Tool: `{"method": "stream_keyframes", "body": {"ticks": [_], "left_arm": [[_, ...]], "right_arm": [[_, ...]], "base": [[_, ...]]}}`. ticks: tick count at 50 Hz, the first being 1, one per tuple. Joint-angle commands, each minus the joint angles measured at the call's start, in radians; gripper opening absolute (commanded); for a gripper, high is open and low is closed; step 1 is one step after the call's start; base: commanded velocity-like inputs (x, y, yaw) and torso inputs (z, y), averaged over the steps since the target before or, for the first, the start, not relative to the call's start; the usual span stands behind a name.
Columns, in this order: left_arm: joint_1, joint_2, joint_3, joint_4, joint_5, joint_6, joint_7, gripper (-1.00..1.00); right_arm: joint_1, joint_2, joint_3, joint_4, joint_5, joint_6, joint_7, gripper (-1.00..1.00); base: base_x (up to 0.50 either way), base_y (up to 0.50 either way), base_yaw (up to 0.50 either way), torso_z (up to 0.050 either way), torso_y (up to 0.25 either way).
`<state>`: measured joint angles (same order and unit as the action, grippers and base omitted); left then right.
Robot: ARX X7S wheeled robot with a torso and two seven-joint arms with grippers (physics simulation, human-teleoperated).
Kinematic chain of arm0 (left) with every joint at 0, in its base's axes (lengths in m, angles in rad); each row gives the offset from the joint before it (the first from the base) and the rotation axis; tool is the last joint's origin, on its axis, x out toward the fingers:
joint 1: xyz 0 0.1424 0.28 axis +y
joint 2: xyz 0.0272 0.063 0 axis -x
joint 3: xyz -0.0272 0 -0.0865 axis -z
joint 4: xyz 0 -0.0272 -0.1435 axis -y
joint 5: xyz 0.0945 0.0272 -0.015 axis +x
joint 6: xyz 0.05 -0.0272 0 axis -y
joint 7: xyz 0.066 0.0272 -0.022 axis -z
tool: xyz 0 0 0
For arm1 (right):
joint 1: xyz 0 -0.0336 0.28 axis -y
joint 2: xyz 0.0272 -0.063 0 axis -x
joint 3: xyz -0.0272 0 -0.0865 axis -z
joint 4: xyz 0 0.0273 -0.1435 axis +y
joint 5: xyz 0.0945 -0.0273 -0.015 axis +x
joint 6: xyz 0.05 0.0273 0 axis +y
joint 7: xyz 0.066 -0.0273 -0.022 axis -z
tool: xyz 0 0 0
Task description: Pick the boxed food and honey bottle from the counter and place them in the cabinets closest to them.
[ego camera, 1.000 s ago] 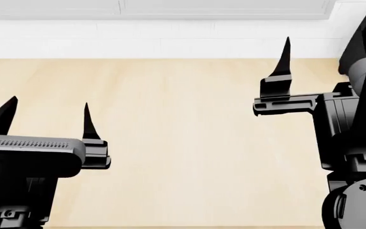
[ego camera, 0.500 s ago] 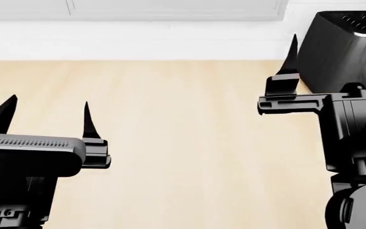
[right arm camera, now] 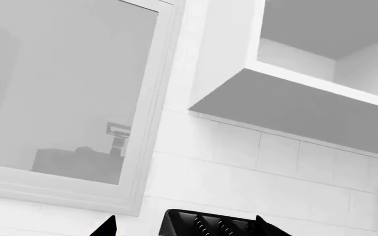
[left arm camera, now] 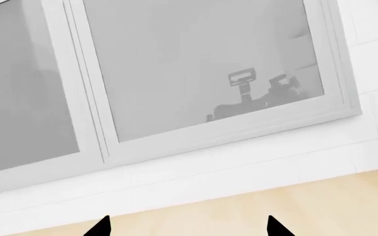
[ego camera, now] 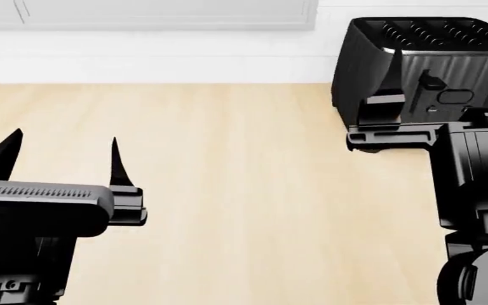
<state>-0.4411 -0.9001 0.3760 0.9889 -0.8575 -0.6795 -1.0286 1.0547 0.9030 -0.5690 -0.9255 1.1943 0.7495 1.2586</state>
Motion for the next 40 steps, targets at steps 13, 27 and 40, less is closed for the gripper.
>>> {"method": "stream_keyframes", "body": {"ticks": [13,27,40], "left_arm": [[-0.012,-0.005,0.013,-0.001,-0.003,0.002,-0.008,1.00],[-0.032,0.000,0.026,-0.004,-0.007,-0.005,-0.010,1.00],[-0.013,-0.011,0.029,-0.006,0.005,0.014,-0.011,1.00]], "right_arm": [[0.024,-0.007,-0.008,0.004,0.006,0.019,0.003,1.00],[0.031,-0.011,-0.011,0.010,0.001,0.019,-0.006,1.00],[0.028,-0.014,-0.019,0.007,-0.003,0.021,-0.002,1.00]], "base": [[0.00,-0.50,0.00,0.000,0.000],[0.00,-0.50,0.00,0.000,0.000],[0.00,-0.50,0.00,0.000,0.000]]}}
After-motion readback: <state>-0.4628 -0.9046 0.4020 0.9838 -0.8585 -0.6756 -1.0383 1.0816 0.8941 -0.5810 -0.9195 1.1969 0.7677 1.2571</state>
